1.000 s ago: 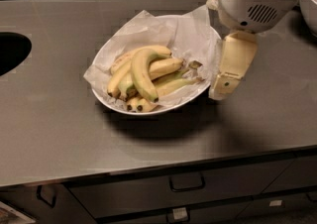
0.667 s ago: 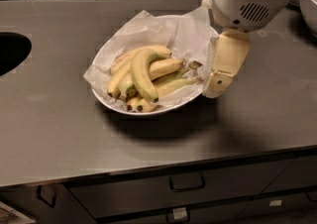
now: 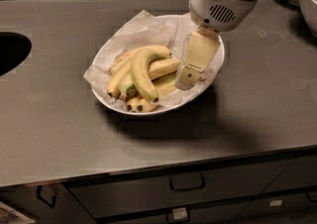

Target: Pick banana from white bowl

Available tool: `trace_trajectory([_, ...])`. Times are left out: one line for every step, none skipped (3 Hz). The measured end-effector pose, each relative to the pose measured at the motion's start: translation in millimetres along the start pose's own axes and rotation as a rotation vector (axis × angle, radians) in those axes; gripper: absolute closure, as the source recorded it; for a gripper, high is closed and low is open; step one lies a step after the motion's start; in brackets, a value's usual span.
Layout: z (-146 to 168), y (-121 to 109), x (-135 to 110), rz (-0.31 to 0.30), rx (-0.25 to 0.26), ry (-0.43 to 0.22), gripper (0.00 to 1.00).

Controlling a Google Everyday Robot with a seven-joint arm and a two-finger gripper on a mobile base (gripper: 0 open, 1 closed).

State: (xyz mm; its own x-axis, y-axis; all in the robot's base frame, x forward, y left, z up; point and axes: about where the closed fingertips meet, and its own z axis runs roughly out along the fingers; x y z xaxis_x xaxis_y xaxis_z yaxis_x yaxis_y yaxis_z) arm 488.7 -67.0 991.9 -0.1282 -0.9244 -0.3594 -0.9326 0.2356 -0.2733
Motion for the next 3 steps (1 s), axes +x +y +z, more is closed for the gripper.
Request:
trace_trajectory([-0.1,0.1,-0.5,0.0,0.0,-0.001,0.0])
trace_trajectory([20.5,3.8,-13.0,0.036,-0.063,-0.017,0.0])
trace_trajectory([42.7,4.5,-33.8,0.087,-0.121,-0.036,0.0])
